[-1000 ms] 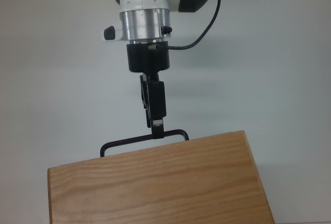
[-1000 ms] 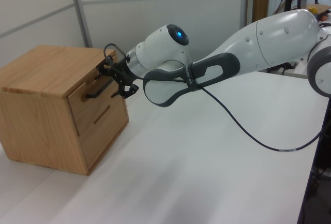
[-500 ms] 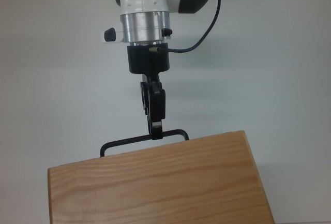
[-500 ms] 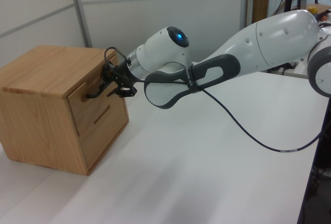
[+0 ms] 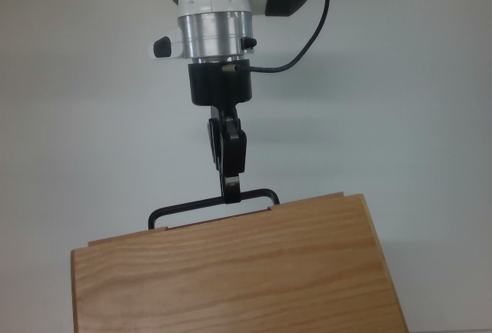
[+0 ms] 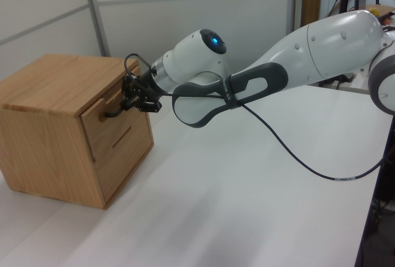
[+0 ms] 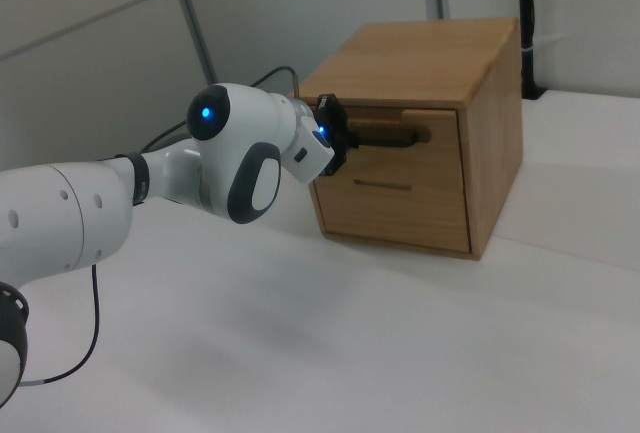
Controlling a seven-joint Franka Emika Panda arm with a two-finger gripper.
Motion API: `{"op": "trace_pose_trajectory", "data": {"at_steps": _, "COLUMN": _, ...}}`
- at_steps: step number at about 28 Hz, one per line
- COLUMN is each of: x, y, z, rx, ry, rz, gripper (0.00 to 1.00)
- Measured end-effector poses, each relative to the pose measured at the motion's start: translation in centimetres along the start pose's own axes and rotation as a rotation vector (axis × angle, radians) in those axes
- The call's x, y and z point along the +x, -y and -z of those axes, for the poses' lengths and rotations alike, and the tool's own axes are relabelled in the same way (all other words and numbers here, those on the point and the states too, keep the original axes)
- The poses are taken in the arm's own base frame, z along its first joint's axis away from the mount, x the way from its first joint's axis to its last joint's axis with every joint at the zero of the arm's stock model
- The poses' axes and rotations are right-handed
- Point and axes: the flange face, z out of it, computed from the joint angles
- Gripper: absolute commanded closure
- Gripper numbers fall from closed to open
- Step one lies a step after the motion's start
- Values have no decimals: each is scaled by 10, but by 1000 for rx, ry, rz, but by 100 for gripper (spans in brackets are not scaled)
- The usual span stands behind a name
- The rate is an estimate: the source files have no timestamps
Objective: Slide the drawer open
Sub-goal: 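Pull the handle outward, sliding the upper drawer out of the cabinet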
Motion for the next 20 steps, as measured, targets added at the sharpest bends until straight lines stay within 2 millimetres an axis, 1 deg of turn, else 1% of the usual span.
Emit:
{"op": "trace_pose_trajectory", "data": {"at_steps": 2, "x": 0, "y": 1, "z": 3, "rx": -21, "ry": 3, "rz": 2, "gripper": 100}}
{"op": "trace_pose_trajectory", "data": {"at_steps": 6, "x": 3, "y": 6, "z": 16, "rx": -109, "ry": 18, "rz": 14, "gripper": 100}}
{"op": "trace_pose_trajectory", "data": {"at_steps": 13, "x": 4, "y": 8, "z": 48, "rx": -322, "ry": 50, "rz": 38, "gripper": 100}}
{"op": "trace_pose_trajectory", "data": {"at_steps": 17, "x": 1, "y": 1, "z": 62, "rx": -458, "ry": 72, "rz": 48, "gripper": 100}}
{"op": "trace_pose_trajectory", "data": {"at_steps": 20, "x": -4, "y": -13, "z": 65, "rx": -573, "ry": 98, "rz": 52, "gripper": 100}}
